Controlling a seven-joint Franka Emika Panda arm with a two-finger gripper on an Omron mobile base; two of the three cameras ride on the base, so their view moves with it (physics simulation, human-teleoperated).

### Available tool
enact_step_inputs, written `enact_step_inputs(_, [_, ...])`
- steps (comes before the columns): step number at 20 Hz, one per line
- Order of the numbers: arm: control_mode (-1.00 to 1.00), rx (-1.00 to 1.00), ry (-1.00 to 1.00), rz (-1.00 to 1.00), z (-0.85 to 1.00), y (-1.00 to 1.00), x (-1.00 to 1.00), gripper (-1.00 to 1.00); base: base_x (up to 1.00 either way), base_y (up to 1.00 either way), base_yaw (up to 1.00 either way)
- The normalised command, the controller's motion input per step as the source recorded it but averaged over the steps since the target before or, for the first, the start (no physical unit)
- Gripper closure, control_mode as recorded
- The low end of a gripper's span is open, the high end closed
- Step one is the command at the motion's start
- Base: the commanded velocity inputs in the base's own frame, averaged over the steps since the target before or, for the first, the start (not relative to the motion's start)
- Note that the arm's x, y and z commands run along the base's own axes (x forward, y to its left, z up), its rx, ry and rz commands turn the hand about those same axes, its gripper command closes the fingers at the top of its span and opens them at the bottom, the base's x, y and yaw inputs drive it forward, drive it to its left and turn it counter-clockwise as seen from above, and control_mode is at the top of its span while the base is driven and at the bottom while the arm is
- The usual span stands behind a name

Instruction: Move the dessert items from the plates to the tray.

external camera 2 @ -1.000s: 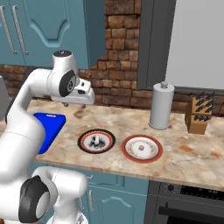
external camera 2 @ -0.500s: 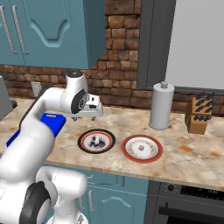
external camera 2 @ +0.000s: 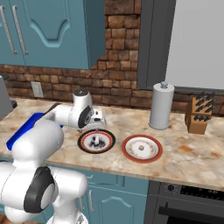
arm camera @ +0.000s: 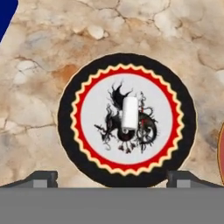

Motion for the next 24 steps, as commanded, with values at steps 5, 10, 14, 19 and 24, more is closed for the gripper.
enact_step_inputs(5, [-1.0, -0.02, 0.04, 0.0, -0.74, -0.06, 0.28, -1.0, 0.0, 0.0, 0.0])
enact_step_inputs(10, [-1.0, 0.0, 0.0, 0.0, -0.18, -0.04, 0.07, -1.0, 0.0, 0.0, 0.0])
enact_step_inputs(14, [-1.0, 0.0, 0.0, 0.0, -0.14, -0.01, 0.09, -1.0, 0.0, 0.0, 0.0])
enact_step_inputs(19, [-1.0, 0.0, -0.02, 0.0, -0.22, -0.03, 0.23, -1.0, 0.0, 0.0, 0.0])
enact_step_inputs(24, [-1.0, 0.0, -0.03, 0.0, -0.26, -0.03, 0.37, -1.0, 0.0, 0.0, 0.0])
